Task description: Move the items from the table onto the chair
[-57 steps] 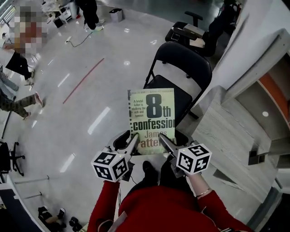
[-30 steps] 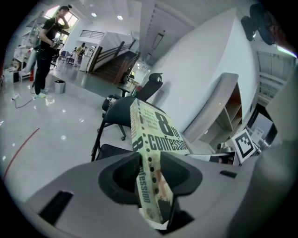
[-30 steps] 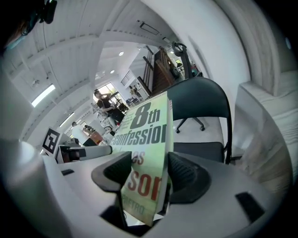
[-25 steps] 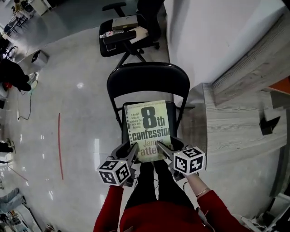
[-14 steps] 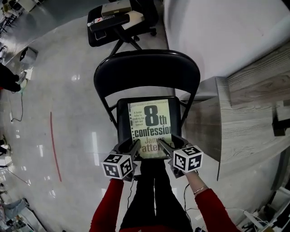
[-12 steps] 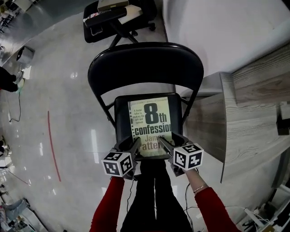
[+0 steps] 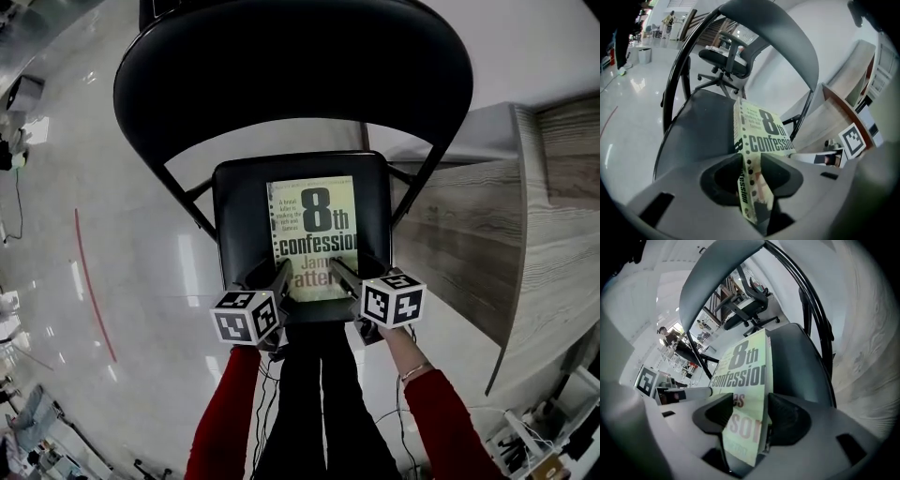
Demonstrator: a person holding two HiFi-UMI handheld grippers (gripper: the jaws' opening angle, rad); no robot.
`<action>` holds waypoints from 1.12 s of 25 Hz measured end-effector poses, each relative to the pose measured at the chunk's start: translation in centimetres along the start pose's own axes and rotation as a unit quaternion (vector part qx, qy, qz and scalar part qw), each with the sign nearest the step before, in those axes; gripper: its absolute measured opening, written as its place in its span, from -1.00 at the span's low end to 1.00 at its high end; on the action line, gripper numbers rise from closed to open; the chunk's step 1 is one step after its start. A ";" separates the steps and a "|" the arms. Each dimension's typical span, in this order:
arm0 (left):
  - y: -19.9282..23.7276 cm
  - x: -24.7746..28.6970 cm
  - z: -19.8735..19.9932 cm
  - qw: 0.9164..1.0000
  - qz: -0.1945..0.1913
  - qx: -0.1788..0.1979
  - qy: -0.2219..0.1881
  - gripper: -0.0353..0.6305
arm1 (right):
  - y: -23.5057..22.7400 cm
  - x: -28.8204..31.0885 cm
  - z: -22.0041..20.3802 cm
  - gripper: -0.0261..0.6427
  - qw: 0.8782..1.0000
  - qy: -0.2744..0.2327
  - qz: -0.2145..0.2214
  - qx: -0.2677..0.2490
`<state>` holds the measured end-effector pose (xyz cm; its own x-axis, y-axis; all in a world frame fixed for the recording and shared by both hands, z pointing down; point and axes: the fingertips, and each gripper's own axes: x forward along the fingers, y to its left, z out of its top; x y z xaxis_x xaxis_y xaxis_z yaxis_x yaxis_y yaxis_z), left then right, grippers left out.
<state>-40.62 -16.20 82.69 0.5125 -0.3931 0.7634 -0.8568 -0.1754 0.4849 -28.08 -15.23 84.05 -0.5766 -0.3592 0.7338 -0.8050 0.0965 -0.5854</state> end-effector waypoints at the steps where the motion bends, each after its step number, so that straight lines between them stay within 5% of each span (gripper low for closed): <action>1: 0.0 0.0 0.1 1.000 0.000 0.002 -0.001 -0.47 | 0.0 0.1 0.1 -0.18 1.000 -0.001 0.003 0.000; 9: -0.3 -2.8 1.3 0.999 0.034 -0.007 -0.031 -0.48 | 0.1 -3.3 1.5 -0.30 0.998 -0.054 -0.019 -0.004; 13: -4.5 -9.5 5.1 0.996 0.003 0.032 -0.080 -0.58 | 5.4 -11.0 4.0 -0.45 0.993 -0.116 0.017 -0.012; 19: -14.6 -19.3 12.5 0.969 -0.075 0.163 -0.169 -0.87 | 16.6 -22.9 9.6 -0.84 0.968 -0.229 0.057 -0.089; 23: -20.0 -25.2 14.3 0.953 -0.108 0.199 -0.200 -0.87 | 20.7 -29.3 10.8 -0.88 0.953 -0.274 0.053 -0.116; 28: -22.8 -29.5 15.2 0.942 -0.100 0.223 -0.230 -0.87 | 22.7 -33.0 11.6 -0.88 0.941 -0.298 0.042 -0.151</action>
<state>-37.09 -14.28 42.61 0.6759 -0.6430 0.3602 -0.7364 -0.6094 0.2939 -25.70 -11.98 42.61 -0.5321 -0.7873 0.3115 -0.8146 0.3757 -0.4420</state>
